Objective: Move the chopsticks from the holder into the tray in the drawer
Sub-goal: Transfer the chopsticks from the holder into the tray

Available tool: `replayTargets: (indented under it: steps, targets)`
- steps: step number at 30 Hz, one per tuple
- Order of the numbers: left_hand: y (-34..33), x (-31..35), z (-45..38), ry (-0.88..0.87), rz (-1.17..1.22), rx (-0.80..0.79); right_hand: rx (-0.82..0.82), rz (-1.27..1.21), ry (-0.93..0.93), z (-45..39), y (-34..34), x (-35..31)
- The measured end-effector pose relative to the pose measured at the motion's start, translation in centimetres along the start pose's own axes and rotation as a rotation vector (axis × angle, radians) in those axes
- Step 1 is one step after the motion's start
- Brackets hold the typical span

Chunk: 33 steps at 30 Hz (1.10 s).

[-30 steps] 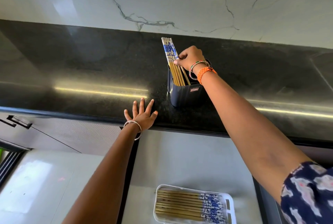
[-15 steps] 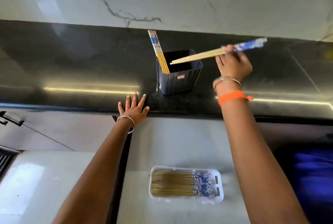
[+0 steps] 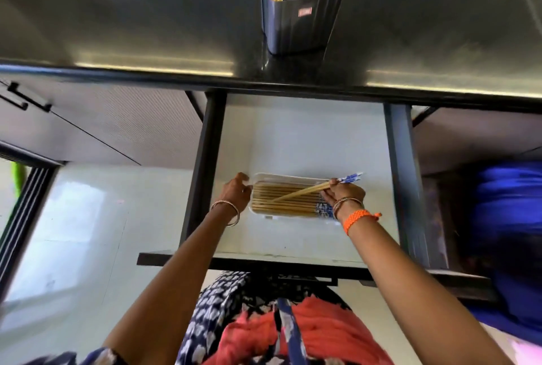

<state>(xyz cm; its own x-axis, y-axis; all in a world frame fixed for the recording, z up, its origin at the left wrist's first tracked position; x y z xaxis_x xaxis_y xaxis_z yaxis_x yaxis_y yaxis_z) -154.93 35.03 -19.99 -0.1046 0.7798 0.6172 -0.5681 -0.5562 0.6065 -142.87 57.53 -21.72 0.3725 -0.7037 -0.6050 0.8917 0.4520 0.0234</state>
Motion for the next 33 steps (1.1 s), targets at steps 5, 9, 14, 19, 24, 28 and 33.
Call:
replayTargets:
  steps: [5, 9, 14, 19, 24, 28, 33]
  targets:
    - [-1.1, -1.2, 0.2, 0.119, 0.087, -0.055, 0.041, -0.092, -0.048, 0.6, -0.9, 2.3]
    - [-0.9, -1.7, 0.3, 0.161, 0.132, -0.047, 0.039, -0.148, -0.059, 1.6, -2.1, 2.7]
    - [-1.1, -2.1, 0.5, 0.202, 0.187, -0.048, 0.071, -0.108, -0.121, 1.3, -1.7, 3.1]
    - [-1.3, -2.1, 0.7, 0.203, 0.212, -0.04, 0.103, 0.163, -0.147, 2.0, -0.3, 3.3]
    - [-1.4, -2.2, 0.7, 0.205, 0.247, -0.02, -0.004, 0.621, 0.174, 2.2, -1.3, 2.1]
    - [-1.4, -2.3, 0.6, 0.198, 0.234, -0.016, -0.217, 1.325, 0.793, 3.6, -5.1, 0.8]
    - [-1.3, -2.4, 0.7, 0.211, 0.259, -0.03, -0.326, 1.85, 0.908, 3.4, -6.6, 3.0]
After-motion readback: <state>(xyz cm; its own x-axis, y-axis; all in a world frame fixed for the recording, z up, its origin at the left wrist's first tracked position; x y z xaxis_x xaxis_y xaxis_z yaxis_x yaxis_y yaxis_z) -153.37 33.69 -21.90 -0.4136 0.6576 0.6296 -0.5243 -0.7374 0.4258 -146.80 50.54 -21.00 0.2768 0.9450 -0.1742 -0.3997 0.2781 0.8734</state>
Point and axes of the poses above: each hand's wrist, its own z-axis away from the middle knuckle, its own y-axis out of the back of the hand, x = y × z, the point moved 6 cm from there along -z, towards the middle knuckle, and after that the axes turned 4 degrees about z, right-handed, at the moved point
